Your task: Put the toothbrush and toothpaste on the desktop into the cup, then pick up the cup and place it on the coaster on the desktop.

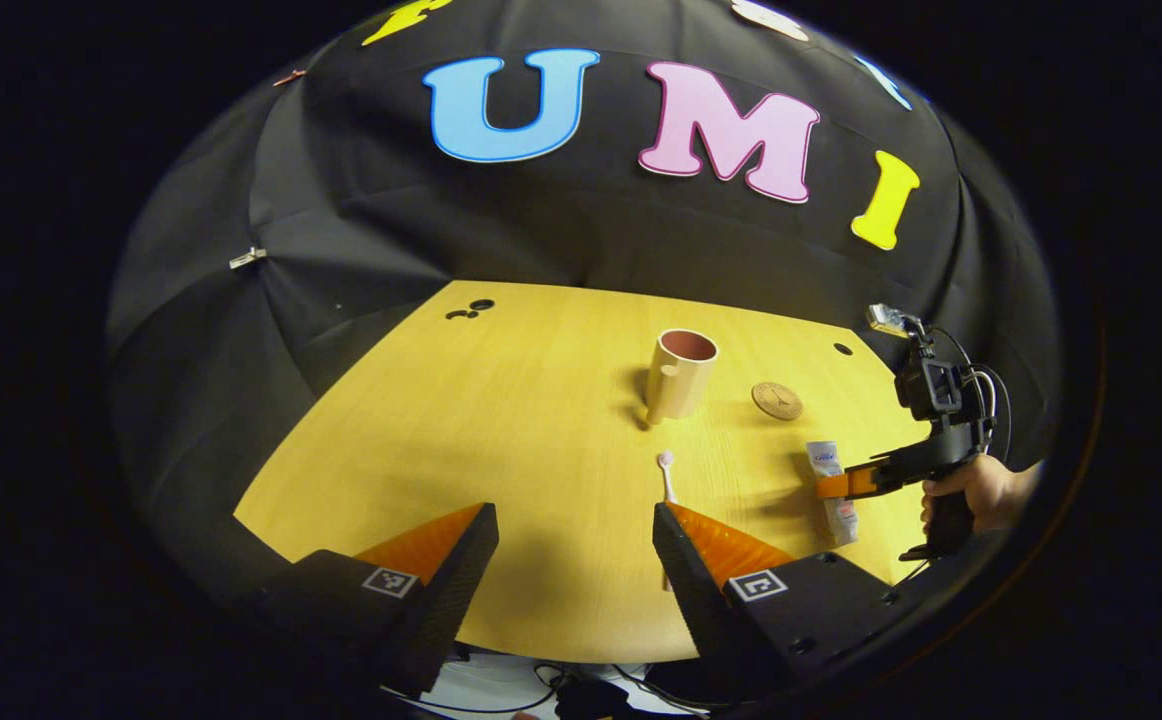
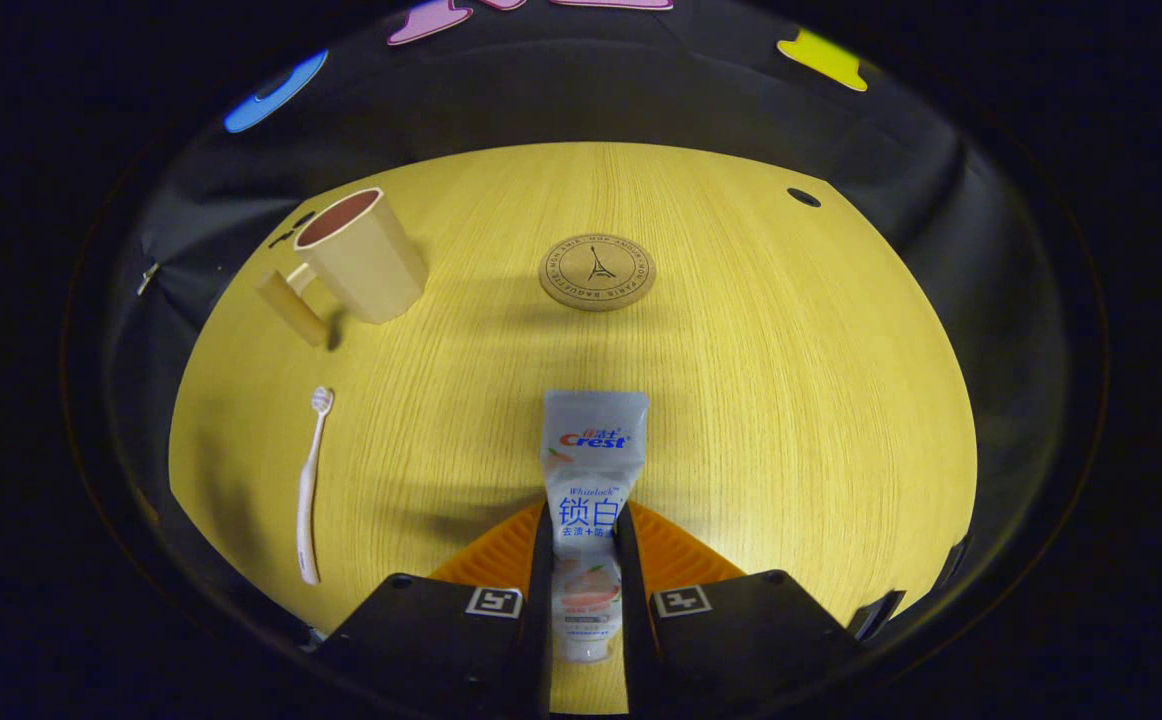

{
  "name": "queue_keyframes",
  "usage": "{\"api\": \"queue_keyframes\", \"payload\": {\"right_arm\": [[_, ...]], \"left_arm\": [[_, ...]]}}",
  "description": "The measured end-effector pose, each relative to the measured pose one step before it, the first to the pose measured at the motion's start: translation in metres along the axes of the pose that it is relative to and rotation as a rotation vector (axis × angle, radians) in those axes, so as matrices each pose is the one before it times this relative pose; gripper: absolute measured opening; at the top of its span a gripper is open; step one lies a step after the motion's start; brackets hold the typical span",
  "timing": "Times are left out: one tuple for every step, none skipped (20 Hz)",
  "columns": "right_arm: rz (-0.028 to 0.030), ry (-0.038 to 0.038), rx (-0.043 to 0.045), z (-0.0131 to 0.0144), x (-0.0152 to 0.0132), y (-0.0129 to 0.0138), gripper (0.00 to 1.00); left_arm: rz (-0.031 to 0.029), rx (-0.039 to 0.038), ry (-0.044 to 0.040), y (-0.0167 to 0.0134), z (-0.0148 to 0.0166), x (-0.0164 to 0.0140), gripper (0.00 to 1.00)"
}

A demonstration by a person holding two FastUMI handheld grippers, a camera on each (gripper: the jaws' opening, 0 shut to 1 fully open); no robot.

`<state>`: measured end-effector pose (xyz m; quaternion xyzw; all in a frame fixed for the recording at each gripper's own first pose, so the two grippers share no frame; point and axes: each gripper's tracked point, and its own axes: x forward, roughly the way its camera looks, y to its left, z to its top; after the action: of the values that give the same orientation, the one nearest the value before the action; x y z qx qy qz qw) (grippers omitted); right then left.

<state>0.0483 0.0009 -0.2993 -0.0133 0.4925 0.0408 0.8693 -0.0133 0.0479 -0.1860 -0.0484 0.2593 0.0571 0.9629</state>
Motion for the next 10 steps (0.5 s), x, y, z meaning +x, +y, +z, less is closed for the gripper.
{"api": "queue_keyframes", "payload": {"right_arm": [[0.01096,-0.01203,-0.00978,0.00289,-0.00462,-0.00158,0.33],[0.01174,-0.01149,-0.00718,0.00184,-0.00453,-0.00113,0.33],[0.01286,-0.01178,-0.00311,0.00309,-0.00481,-0.00069,0.33],[0.01113,-0.0125,0.00145,0.00347,-0.0042,-0.00055,0.33],[0.0093,-0.01028,0.00154,0.00302,-0.00323,-0.00125,0.33],[0.01006,-0.01087,0.00015,0.00359,-0.00324,-0.00059,0.33],[0.01076,-0.01135,-0.00252,0.00239,-0.00298,-0.00042,0.33],[0.00896,-0.00969,-0.00563,0.0021,-0.00239,-0.00094,0.33],[0.00996,-0.0084,-0.00658,0.00147,-0.00232,0.00001,0.33],[0.01121,-0.00873,-0.00557,0.00164,-0.00315,-0.00028,0.33]], "left_arm": [[-0.00465,-0.00533,0.01041,-0.00604,-0.00157,0.00584,0.97],[-0.00502,-0.00538,0.01109,-0.00615,-0.00155,0.00622,0.97],[-0.00496,-0.00315,0.01273,-0.00634,-0.00283,0.00683,0.97],[-0.00147,0.00022,0.01625,-0.00507,-0.00268,0.0078,0.97],[-0.00177,0.00469,0.0156,-0.005,-0.00401,0.00818,0.97],[-0.00122,0.00914,0.01899,-0.00507,-0.00394,0.00877,0.97],[0.00493,0.00855,0.02918,-0.00224,-0.00556,0.00779,0.97],[0.00231,0.00241,0.02297,-0.00296,-0.00415,0.0086,0.97],[-0.00578,-0.00452,0.019,-0.00514,-0.00412,0.00839,0.98],[-0.00511,-0.00865,0.01925,-0.00409,-0.00265,0.00834,0.97]]}}
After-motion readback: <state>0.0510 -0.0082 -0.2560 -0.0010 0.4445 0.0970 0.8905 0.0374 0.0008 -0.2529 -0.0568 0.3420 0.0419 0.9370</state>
